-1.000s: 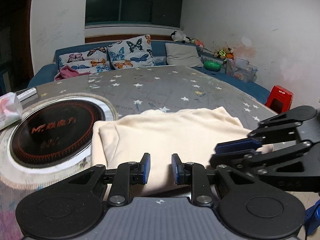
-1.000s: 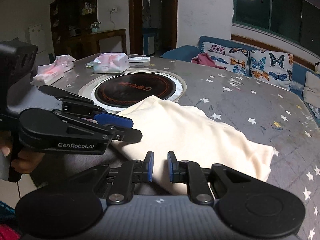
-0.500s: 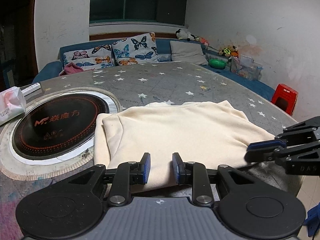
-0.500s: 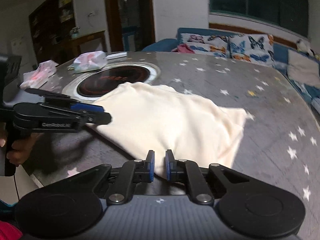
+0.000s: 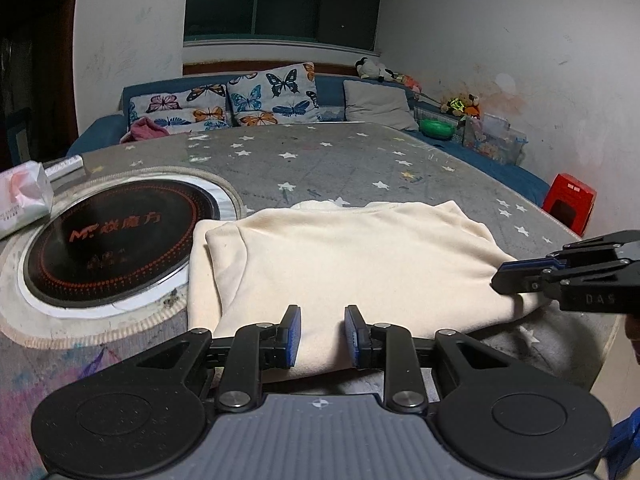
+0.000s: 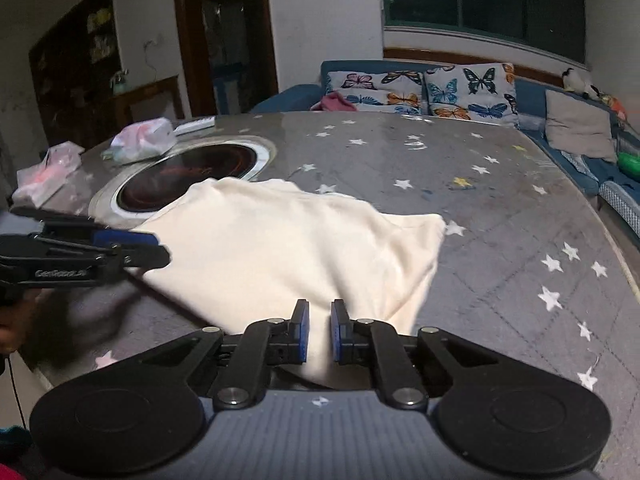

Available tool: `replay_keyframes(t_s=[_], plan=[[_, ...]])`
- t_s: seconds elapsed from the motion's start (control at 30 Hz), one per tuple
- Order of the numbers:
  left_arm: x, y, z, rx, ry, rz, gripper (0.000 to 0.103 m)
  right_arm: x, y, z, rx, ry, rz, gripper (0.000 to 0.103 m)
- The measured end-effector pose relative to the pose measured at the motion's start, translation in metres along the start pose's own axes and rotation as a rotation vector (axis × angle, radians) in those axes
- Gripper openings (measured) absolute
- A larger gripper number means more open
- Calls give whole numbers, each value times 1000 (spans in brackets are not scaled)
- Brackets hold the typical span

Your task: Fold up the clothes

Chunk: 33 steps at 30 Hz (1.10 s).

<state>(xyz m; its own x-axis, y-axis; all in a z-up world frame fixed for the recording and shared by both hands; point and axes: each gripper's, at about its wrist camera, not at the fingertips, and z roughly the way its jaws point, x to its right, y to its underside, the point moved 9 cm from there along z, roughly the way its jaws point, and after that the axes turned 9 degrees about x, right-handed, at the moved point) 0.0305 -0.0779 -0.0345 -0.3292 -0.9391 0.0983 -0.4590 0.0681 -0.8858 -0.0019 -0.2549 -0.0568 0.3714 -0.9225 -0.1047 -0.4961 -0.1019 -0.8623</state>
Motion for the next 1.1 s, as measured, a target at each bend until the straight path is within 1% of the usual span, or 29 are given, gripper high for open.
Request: replay_keyframes(t_s=[0.03, 0.13, 0.23, 0.33, 0.43, 0.57, 0.7, 0.8, 0.9, 0.97, 1.1], plan=[[1, 1, -1, -1, 3, -7, 27, 3, 0, 0, -5, 0, 18, 10], [5, 2, -4, -3, 7, -12, 27, 4, -2, 1, -18, 15, -10, 10], [6, 4, -7, -4, 9, -18, 27, 3, -5, 1, -33, 10, -20, 10], [7, 4, -7, -6, 12, -18, 27, 0, -15, 1, -9, 3, -34, 10], [7, 3, -7, -8, 9, -18, 27, 4, -22, 14, 12, 18, -38, 10], [6, 2, -7, -13, 19, -22, 27, 16, -20, 33, 8, 40, -35, 8], [3, -5, -5, -21, 26, -33, 27, 26, -30, 36, 12, 65, -11, 11], [-1, -16, 2, -16, 20, -46, 26, 28, -38, 41, 27, 63, -10, 11], [-6, -28, 13, -8, 0, -49, 26, 35, -35, 56, -4, 80, 10, 11], [-14, -33, 24, -20, -24, -59, 26, 40, -32, 65, -22, 92, 27, 11], [-21, -43, 44, -32, -36, -60, 26, 36, -41, 63, -3, 88, 12, 11]])
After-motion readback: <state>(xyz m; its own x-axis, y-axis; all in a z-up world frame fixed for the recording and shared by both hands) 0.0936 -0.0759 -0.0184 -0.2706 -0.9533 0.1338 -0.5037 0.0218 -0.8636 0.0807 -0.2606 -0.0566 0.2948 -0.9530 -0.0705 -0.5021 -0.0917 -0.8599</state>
